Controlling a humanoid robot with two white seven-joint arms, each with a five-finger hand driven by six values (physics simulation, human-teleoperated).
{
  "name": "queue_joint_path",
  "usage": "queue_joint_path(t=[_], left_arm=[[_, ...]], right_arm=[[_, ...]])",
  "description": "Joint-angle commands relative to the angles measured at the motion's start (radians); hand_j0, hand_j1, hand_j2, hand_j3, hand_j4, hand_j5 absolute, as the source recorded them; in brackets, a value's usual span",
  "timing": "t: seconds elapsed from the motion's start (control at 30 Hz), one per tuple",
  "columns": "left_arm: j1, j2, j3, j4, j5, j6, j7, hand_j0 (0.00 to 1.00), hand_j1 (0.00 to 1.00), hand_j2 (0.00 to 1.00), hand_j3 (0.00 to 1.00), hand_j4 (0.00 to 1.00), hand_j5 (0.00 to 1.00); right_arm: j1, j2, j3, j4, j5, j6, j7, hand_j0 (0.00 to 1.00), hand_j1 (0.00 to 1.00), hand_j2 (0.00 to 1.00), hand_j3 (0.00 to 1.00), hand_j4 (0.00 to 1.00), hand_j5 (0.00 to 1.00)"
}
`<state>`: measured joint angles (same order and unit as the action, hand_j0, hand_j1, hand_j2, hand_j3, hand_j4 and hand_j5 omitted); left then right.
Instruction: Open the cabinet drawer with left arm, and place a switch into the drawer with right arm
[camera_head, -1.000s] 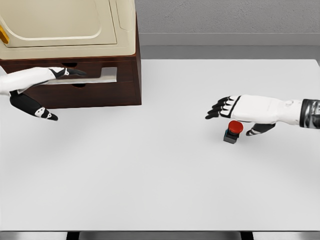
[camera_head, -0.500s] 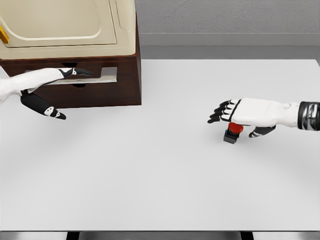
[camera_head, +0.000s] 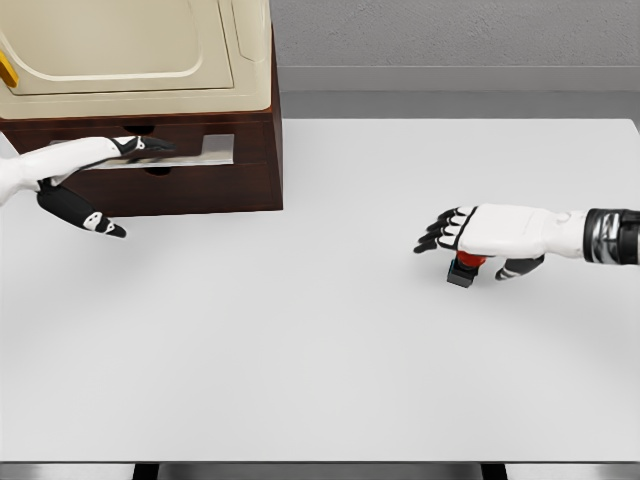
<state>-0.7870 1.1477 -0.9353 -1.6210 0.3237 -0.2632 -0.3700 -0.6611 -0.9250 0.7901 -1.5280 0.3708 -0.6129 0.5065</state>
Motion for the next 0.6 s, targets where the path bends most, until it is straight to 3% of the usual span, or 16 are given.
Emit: queue_joint_path(t=[0.0,0.57], left_arm=[[0.0,-0.002,0.001,0.007,0.005,0.001,0.0,1.0,1.0,1.0,1.0,1.0,1.0],[0.006,-0.016,0.0,0.018,0.005,0.022,-0.003,1.0,1.0,1.0,1.0,1.0,1.0]], right_arm=[[0.0,0.011,0.001,0.034,-0.001,0.002,0.0,1.0,1.0,1.0,1.0,1.0,1.0],[-0.002,0.026,0.001,0.032,0.0,0.002,0.0,0.97,0.97,0.97,0.97,0.97,0.97]])
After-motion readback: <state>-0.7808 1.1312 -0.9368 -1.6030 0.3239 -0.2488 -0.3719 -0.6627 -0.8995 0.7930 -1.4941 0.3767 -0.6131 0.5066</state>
